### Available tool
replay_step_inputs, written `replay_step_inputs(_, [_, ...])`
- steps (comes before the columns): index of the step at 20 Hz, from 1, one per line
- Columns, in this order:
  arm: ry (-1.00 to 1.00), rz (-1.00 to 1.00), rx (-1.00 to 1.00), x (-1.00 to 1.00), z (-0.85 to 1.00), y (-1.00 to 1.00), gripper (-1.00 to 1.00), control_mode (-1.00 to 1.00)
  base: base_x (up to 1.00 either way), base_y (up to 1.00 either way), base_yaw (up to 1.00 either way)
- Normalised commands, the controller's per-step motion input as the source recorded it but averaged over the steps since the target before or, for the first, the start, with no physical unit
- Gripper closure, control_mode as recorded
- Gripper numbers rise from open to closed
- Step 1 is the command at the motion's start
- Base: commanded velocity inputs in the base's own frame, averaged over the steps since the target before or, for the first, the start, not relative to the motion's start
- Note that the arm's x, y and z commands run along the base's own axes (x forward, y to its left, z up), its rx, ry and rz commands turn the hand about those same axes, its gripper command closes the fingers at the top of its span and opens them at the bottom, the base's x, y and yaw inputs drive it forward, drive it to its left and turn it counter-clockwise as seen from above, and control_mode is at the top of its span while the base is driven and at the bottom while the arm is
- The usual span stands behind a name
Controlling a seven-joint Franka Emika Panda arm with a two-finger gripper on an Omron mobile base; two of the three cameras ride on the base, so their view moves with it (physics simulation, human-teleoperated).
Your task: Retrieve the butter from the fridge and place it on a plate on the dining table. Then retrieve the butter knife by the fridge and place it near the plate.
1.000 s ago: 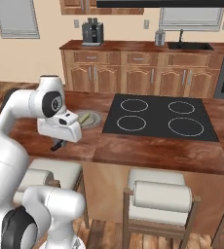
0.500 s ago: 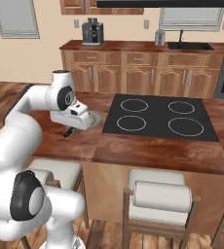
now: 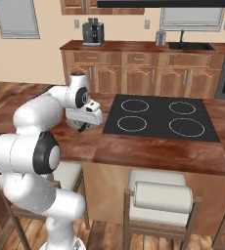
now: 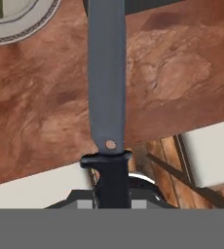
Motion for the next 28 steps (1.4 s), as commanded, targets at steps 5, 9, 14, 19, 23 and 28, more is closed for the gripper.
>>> replay_step_inputs(5, [-0.02,0.02,0.00,0.97,-0.54,-0.37,1.00,-1.00,0.00,0.00,0.00])
replay_step_inputs(9, [-0.01,0.02,0.00,0.96,-0.39,-0.05,1.00,-1.00,0.00,0.00,0.00])
replay_step_inputs(14, [0.00,0.00,0.00,0.87,-0.35,0.00,1.00,-1.00,0.00,0.00,0.00])
replay_step_inputs(19, [0.00,0.00,0.00,0.68,-0.40,0.00,1.00,-1.00,0.00,0.00,0.00])
replay_step_inputs(23, [-0.04,0.00,0.00,0.48,-0.42,0.01,1.00,-1.00,0.00,0.00,0.00])
replay_step_inputs(28, [-0.04,0.00,0.00,0.41,-0.43,0.03,1.00,-1.00,0.00,0.00,0.00])
